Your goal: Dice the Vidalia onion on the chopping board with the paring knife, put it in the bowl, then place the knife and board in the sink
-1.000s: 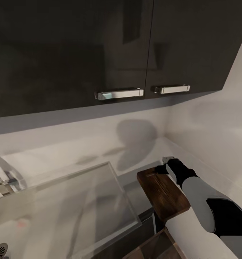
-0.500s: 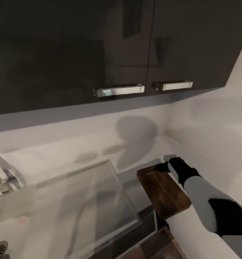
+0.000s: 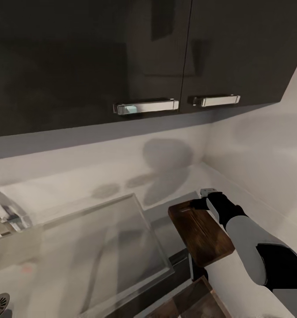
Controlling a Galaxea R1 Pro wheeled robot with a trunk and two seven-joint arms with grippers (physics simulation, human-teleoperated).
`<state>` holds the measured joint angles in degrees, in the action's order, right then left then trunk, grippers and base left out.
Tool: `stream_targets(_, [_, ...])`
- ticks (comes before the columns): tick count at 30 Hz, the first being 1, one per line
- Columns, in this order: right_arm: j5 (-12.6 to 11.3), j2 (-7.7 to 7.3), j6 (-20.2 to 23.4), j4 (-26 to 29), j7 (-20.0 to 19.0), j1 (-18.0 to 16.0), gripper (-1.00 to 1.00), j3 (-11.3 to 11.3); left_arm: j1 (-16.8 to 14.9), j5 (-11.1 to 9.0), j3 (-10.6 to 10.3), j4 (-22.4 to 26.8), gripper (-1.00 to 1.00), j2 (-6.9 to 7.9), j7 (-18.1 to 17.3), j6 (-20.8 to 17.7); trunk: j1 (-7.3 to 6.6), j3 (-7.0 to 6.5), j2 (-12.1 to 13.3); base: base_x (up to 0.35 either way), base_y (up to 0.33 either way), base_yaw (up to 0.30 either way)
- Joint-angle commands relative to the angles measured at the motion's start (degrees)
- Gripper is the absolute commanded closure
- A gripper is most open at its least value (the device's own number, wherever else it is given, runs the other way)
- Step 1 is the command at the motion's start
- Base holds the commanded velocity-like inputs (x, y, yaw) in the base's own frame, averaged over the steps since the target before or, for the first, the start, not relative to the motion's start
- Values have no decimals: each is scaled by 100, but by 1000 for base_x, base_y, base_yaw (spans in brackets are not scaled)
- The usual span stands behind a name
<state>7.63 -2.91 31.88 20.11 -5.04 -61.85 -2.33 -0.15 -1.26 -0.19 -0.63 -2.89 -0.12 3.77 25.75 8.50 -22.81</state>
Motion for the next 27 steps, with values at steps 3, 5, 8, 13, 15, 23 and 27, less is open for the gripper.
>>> stream_targets(3, [63,1,27,16,-49,-3,-100,-29,-3,-12,-1,-7,-100,-1,1,28,3,38,-11,0,0,0])
stream_targets(5, [60,-18,25,18,-50,-3,-100,-30,-3,-14,1,-7,-100,-1,2,28,3,57,-11,0,0,0])
stream_targets(8, [56,-52,18,19,-58,-3,-100,-37,-3,-14,1,-7,-100,-1,3,28,3,85,-11,0,0,0])
stream_targets(13, [55,-94,-58,98,-135,-3,-100,-33,-3,-11,2,-7,-100,-1,-3,28,3,131,-11,0,0,0])
stream_targets(15, [55,-105,-78,121,-177,-3,-100,-32,-3,-9,2,-7,-100,-1,-5,28,3,150,-11,0,0,0])
stream_targets(23, [49,-173,-93,141,-214,-3,-100,-33,-3,-7,2,-7,-100,-1,-1,28,3,224,-11,0,0,0])
stream_targets(27, [46,-182,-94,142,-216,-3,-100,-34,-3,-7,2,-7,-100,-1,1,28,3,262,-11,0,0,0])
